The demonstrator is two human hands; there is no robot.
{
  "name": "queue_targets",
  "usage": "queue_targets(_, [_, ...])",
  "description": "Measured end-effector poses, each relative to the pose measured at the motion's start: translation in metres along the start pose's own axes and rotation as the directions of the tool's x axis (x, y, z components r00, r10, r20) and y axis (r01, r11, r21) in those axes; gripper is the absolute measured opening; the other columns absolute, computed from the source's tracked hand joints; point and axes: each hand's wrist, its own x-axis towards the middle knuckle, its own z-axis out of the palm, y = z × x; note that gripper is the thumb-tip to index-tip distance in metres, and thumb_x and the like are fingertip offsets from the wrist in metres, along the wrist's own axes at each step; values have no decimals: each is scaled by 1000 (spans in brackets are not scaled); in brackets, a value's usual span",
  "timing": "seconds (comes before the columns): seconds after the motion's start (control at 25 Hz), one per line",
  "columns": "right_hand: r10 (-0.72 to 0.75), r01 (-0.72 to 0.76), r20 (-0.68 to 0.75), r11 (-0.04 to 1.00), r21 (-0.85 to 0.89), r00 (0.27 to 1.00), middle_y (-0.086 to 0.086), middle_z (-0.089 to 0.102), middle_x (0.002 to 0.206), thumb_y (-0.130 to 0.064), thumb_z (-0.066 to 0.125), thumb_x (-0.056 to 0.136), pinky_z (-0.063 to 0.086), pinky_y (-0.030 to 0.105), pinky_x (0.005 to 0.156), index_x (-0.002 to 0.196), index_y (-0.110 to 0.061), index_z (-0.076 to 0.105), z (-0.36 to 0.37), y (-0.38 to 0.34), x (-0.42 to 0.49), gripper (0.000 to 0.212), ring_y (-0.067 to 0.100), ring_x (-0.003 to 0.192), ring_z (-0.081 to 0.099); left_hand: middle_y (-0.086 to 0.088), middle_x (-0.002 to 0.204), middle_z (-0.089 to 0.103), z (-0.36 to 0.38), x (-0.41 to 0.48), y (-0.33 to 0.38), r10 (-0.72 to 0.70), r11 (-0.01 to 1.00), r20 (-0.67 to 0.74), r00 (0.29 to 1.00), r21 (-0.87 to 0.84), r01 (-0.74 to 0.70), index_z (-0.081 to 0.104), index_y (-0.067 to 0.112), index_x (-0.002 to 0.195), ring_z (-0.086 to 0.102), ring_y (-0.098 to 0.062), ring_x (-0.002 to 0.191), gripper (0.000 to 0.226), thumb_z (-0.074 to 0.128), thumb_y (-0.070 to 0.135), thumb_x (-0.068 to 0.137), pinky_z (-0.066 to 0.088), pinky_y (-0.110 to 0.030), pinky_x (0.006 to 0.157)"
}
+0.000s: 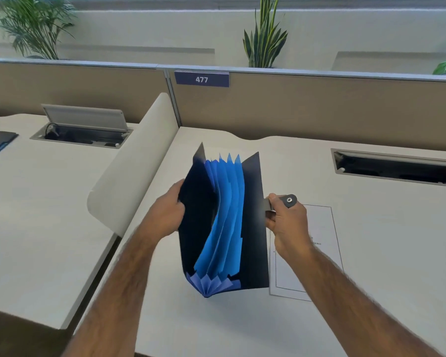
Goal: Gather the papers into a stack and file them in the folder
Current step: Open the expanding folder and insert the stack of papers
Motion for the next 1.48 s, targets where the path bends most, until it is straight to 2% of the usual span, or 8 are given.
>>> queue_targets(0.28, [95, -95, 9, 990, 102, 995, 15, 71, 90, -11, 65, 97, 63, 33, 63, 93, -6, 63, -24, -10, 12, 7, 23, 72, 73, 6, 119, 68, -10, -6, -15, -99, 982, 18, 995, -160, 101, 53, 41, 128, 69, -20, 104, 43, 42, 9, 102, 60, -37, 78])
queue_targets(0.44, [72, -78, 220, 997, 17, 973, 13, 75, 85, -13, 67, 96, 64, 39, 70, 92, -6, 63, -7, -25, 0, 9, 28, 72, 76, 19, 130, 60, 10, -12, 10, 76, 997, -72, 995, -27, -78, 22, 56, 153, 66, -10, 93, 70, 39, 12, 101, 53, -30, 87])
queue_targets(0.56, [37, -28, 245, 999, -42, 969, 13, 75, 84, -15, 68, 95, 64, 39, 72, 94, -6, 62, 0, -32, -4, 11, 30, 72, 75, 19, 139, 57, 26, -16, 27, 167, 985, -153, 974, -9, -170, 50, 41, 145, 58, -6, 121, 41, 44, 29, 106, 40, -22, 99])
queue_targets(0.72, [17, 1, 216, 996, -87, 976, 8, 76, 80, -17, 67, 97, 64, 36, 69, 92, -8, 62, 1, -33, -7, 12, 27, 72, 76, 13, 92, 66, 34, -14, 35, 90, 992, -132, 987, 102, -76, 65, 28, 97, 63, -9, 83, 36, 61, 63, 89, 45, -26, 68])
queue_targets(1.04, [-4, 12, 79, 995, -98, 997, 11, 71, 80, -13, 65, 97, 60, 30, 57, 86, -9, 58, -14, -38, -3, 14, 20, 60, 74, -2, 64, 50, 34, -6, 31, 84, 970, -279, 957, 245, -14, 47, 11, 72, 42, -17, 53, 20, 58, 19, 87, 39, -33, 51])
queue_targets(1.2, [-14, 17, 40, 995, -97, 999, 12, 69, 85, -13, 62, 99, 59, 29, 55, 87, -9, 57, -24, -41, 1, 13, 17, 59, 74, -2, 88, 63, 29, -6, 20, 94, 965, -317, 944, 262, -8, 56, 16, 98, 54, -16, 63, 6, 55, 12, 93, 44, -32, 56])
queue_targets(1.36, [-43, 60, 149, 992, -111, 988, 15, 71, 89, -16, 60, 100, 61, 32, 59, 94, -7, 58, -14, -38, -2, 11, 23, 64, 76, 6, 143, 46, 37, -6, 24, 215, 933, -164, 963, 324, -153, 30, 44, 153, 65, -22, 102, 69, 43, 6, 96, 56, -43, 84])
queue_targets(1.48, [-75, 108, 187, 979, -172, 979, 16, 73, 92, -20, 61, 101, 65, 41, 70, 94, -9, 61, -6, -37, -3, 13, 29, 73, 77, 4, 157, 41, 45, -9, 38, 116, 957, -163, 980, 281, -67, 60, 30, 136, 57, -20, 128, 52, 45, 60, 97, 49, -45, 102])
